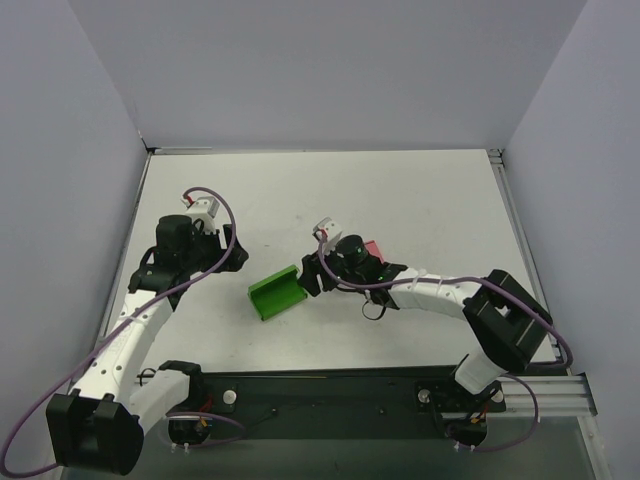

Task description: Fold the paper box

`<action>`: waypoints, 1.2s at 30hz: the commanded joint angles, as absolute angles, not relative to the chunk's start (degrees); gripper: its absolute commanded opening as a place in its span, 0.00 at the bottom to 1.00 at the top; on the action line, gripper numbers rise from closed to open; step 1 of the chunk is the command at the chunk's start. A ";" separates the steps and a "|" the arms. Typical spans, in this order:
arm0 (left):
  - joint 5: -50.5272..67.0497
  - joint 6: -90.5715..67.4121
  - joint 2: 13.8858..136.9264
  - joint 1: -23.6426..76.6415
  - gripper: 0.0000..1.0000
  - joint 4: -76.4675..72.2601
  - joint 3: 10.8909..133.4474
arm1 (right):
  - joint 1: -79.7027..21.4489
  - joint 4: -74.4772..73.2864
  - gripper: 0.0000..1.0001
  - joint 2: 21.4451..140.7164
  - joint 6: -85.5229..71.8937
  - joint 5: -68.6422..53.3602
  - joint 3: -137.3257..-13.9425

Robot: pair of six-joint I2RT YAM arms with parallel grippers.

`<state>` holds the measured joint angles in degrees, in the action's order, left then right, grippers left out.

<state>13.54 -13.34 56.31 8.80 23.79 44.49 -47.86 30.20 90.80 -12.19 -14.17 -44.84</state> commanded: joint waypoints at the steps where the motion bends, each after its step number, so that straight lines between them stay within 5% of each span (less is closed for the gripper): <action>1: 13.18 -12.57 56.69 8.52 0.80 21.97 44.56 | -48.95 31.20 0.57 87.10 -9.85 -13.80 -44.03; 11: 13.54 -12.66 56.95 8.52 0.80 21.80 44.39 | -49.75 32.16 0.58 88.59 -8.53 -10.90 -44.82; 32: 13.89 -12.48 57.92 8.53 0.80 21.62 44.39 | -53.08 36.73 0.42 99.40 -2.46 -3.87 -52.73; 36: 13.97 -12.39 58.27 8.52 0.80 21.53 44.38 | -53.53 39.28 0.31 100.11 -2.29 -2.29 -52.12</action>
<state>13.52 -13.04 58.08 8.80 23.75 44.47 -52.80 33.65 99.66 -3.95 -5.02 -50.41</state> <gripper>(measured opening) 0.800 0.364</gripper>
